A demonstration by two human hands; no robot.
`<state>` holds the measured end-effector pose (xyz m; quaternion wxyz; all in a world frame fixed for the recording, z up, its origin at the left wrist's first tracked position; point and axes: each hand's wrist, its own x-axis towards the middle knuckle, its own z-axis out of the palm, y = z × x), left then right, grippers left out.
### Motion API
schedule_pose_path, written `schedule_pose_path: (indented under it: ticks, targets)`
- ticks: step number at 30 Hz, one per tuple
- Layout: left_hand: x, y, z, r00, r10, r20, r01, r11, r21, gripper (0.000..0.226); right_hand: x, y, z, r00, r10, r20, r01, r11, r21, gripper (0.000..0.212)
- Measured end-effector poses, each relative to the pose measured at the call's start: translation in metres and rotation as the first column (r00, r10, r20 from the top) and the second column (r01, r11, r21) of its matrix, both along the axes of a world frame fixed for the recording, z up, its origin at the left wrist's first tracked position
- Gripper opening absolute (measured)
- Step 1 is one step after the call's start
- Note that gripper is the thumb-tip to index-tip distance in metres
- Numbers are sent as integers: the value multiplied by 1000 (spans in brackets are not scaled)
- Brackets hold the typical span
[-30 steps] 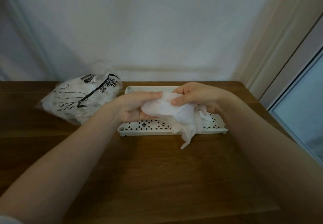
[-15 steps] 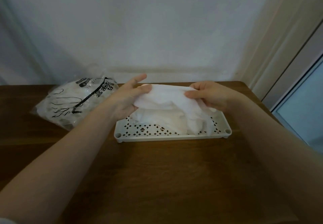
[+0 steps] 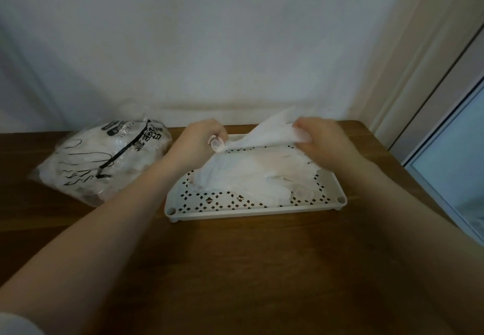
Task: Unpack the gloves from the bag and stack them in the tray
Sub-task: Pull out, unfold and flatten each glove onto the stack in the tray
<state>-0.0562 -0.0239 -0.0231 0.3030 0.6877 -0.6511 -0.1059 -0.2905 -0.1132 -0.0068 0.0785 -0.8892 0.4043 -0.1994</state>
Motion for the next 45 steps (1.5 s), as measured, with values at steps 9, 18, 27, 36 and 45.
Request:
schedule_pose_path:
  ticks: [9,18,27,36,45]
  targets:
    - [13,11,-34,901,-70,429,-54,961,270,30,-1,38,-35,968,180,-177,-116,940,320,38]
    - [7,27,-35,994,-59,92,22,932,362,46,6,45,-38,998,-64,-26,69,907,415,58]
    - [2,18,-46,956,-8,294,-74,961,267,24,24,53,-41,892,394,-222,-311,890,333,11]
    - [7,24,-41,862,-171,477,-17,931,364,75,37,44,-50,978,53,-204,34,916,400,70]
    - [3,39,-37,753,-161,637,-90,935,343,76,27,37,-54,891,-97,-444,225,942,247,83]
